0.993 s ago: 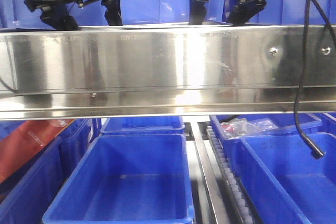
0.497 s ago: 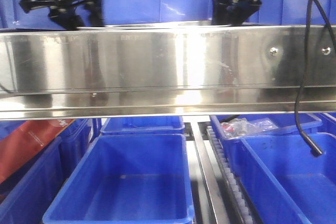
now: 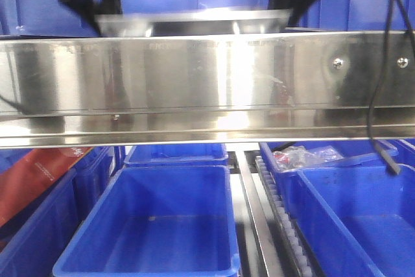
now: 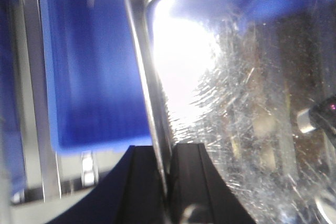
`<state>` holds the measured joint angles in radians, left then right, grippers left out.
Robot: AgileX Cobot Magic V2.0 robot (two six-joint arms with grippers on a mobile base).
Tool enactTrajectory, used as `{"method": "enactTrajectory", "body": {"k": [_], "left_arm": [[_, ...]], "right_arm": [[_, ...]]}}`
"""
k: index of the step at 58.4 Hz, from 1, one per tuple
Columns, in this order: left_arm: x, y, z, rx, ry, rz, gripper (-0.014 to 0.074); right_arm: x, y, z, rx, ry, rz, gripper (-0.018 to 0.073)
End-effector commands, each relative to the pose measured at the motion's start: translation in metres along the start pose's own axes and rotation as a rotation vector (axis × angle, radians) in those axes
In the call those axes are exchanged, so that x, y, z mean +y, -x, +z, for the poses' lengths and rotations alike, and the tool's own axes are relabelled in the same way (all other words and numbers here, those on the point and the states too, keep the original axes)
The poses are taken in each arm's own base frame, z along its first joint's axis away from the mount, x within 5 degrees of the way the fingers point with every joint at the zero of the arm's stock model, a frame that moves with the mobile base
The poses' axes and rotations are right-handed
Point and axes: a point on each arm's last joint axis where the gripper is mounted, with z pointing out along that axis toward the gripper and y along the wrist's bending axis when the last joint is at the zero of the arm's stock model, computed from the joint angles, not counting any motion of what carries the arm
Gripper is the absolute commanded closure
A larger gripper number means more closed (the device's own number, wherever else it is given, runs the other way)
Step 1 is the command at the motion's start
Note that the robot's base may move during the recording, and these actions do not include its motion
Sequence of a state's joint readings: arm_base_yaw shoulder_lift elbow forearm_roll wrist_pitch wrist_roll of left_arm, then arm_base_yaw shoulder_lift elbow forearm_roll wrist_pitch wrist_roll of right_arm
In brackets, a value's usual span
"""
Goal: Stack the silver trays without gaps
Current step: 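Close both grippers on the tray rims and lift the tray, then pull the held tray back off the shelf with both grippers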
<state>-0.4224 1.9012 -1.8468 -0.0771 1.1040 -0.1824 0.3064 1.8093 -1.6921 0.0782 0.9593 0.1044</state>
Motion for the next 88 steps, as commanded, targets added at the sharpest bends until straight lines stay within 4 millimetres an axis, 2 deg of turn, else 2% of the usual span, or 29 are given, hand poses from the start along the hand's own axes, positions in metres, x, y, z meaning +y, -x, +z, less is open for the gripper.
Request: {"method": "enactTrajectory", "body": {"k": [1,17,29,47,88], "left_arm": [[-0.014,0.006,-0.035,-0.081,-0.071,0.014,0.0616],[-0.020,0.012,-0.096,-0.212,-0.103,0.030,0.0616],[-0.021,0.026,-0.125,-0.436,-0.118,0.041,0.0616],[-0.019,0.042,-0.135,-0.647,-0.078,0.076,0.0616],[-0.018,0.042,-0.135,-0.651,-0.059,0.085,0.0616]], "right_arm": [[0.012,0.007,-0.031,-0.108,0.056,-0.020,0.0634],[0.015,0.008,-0.089,-0.255,0.077,-0.029,0.0634],[0.018,0.022,-0.124,-0.533,0.102,-0.030,0.0634],[0.019,0.037,-0.136,-0.740,0.122,-0.024,0.0634],[0.019,0.038,-0.136,-0.748,0.123,-0.024,0.0634]]}}
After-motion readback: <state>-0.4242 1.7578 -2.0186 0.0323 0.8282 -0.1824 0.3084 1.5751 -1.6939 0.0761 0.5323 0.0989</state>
